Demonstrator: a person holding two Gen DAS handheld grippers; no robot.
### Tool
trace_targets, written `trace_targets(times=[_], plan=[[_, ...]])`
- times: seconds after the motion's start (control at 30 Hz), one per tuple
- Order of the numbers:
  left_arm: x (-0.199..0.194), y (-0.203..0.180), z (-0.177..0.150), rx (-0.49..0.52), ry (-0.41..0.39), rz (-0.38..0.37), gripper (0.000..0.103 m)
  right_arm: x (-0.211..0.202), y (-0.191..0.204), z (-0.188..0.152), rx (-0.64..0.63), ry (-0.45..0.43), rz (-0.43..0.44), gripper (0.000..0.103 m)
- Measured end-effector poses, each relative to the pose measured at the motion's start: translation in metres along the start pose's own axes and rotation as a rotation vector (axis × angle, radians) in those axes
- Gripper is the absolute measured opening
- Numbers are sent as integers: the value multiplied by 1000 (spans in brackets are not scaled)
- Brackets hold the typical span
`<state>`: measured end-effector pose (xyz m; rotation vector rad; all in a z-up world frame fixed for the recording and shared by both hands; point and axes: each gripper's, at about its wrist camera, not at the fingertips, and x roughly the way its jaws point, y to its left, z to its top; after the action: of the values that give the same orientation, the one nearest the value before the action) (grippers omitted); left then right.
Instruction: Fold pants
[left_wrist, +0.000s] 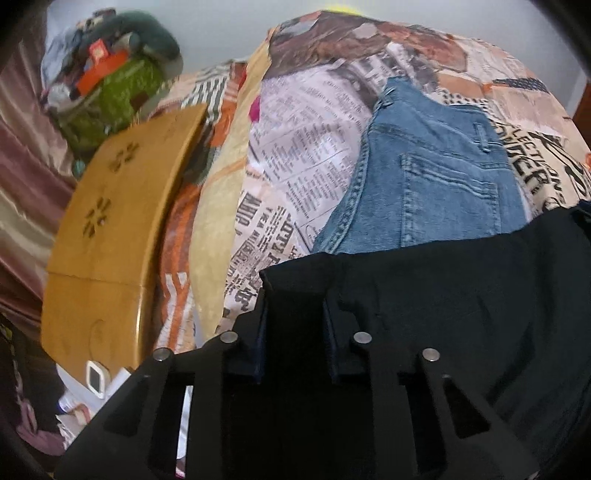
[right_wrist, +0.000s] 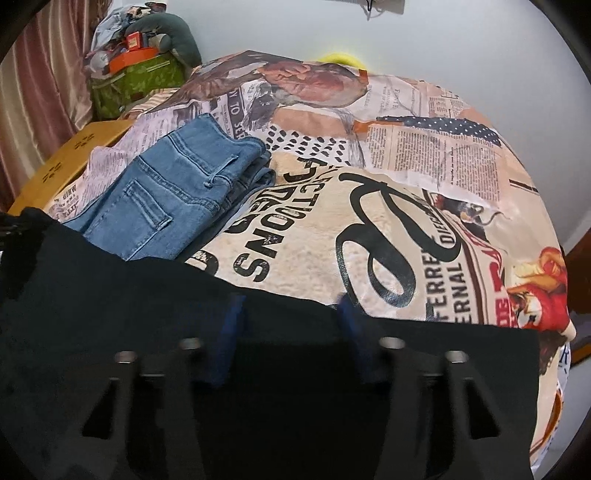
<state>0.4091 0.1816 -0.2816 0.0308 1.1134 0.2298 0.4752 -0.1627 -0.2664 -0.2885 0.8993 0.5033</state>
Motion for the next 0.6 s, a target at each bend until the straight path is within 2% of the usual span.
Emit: trace_targets(times=[0.03,0.07,0.3,0.37,0.5,0.6], plan=[[-8,-3,0,9,-27,5,23,-1,1,0,-1,10,3,21],[-14,-4,0,16,-41,9,23,-1,1,-1,-5,22,9,7],[-52,-7,6,31,-128,53,21,-16,4,-6,12,15,13,1],[-61,1,14,12,-149,74,21,-27,2,-5,8,-4,-12,0],[-68,17,23,-39,-159,63,21,-48,-2,-1,13,-37,-34,0],[-61,24,25,-56,-135,41,21,-56,-5,1,3,-39,-36,0]])
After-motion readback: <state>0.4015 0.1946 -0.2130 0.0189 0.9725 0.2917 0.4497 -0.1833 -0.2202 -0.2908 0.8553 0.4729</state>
